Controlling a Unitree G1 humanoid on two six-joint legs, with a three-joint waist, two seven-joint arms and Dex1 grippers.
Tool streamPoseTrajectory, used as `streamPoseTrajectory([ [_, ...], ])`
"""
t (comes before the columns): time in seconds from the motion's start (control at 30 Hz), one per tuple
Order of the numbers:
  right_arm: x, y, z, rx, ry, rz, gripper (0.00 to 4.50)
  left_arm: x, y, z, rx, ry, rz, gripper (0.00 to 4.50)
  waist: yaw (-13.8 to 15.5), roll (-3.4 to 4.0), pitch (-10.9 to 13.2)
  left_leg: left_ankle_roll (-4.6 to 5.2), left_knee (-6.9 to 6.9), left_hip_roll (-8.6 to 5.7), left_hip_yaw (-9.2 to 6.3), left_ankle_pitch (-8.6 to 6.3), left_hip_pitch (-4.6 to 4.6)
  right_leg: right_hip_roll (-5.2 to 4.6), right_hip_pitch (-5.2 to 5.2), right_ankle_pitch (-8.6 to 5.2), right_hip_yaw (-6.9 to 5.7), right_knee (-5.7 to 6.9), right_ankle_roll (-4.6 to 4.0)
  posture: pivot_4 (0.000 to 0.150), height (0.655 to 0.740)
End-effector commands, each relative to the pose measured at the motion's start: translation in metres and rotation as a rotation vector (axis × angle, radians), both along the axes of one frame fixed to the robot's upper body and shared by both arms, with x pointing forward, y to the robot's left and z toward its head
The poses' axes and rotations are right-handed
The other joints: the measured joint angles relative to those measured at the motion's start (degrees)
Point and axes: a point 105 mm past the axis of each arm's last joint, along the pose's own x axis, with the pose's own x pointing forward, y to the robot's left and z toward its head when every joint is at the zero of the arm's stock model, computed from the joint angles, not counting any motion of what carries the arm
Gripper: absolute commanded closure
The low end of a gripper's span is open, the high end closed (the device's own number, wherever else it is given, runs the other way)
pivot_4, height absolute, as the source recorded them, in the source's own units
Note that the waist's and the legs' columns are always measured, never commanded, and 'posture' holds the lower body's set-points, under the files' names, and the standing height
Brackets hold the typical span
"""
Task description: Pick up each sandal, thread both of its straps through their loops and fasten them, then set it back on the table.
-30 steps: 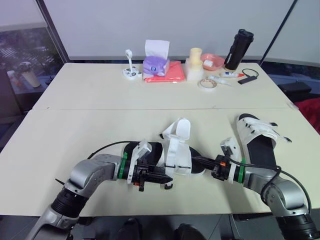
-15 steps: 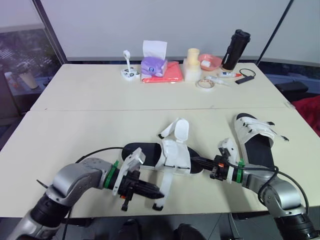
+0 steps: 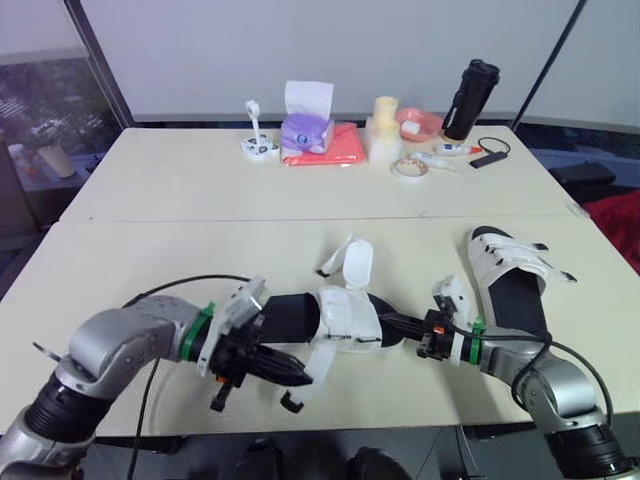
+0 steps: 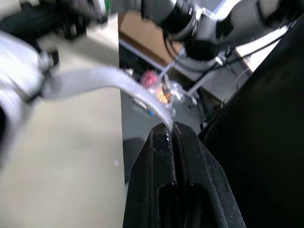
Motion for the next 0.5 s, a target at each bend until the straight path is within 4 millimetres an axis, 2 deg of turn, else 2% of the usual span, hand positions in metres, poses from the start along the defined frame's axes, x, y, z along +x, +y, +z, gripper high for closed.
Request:
streamPoseTrajectory([
  [0.03,-0.006,-0.006,-0.025,-0.044,0.095,-0.027,4.5,-0.001,0.002,0.031,-0.109,-0.039,-0.045,4.44,0.0,0.0,0.0,0.0,0.0,0.0,0.0,0.0,0.0,0.0,0.0,0.0,0.0,0.0,0.0,0.15,0.74],
  [0.23,-0.004,-0.004,-0.027,-0.039,0.098,-0.028,4.5,0.024,-0.002,0.046,-0.19,-0.044,0.038,4.44,0.2,0.0,0.0,0.0,0.04,-0.01,-0.01,0.0,-0.01,0.0,0.0,0.0,-0.01,0.01,0.01,0.15,0.74],
  [0.4,-0.002,-0.002,-0.028,-0.035,0.098,-0.027,4.5,0.048,-0.012,0.046,-0.245,0.008,0.109,4.44,0.3,0.0,0.0,0.0,0.09,-0.03,-0.02,0.0,-0.01,-0.01,0.02,0.01,-0.03,0.04,0.02,0.15,0.74],
  [0.5,-0.002,-0.003,-0.028,-0.034,0.098,-0.03,4.5,0.058,-0.019,0.039,-0.233,0.038,0.137,4.44,0.2,0.0,0.0,0.0,0.1,-0.03,-0.01,0.0,-0.02,-0.01,0.01,0.01,-0.02,0.07,0.02,0.15,0.74],
])
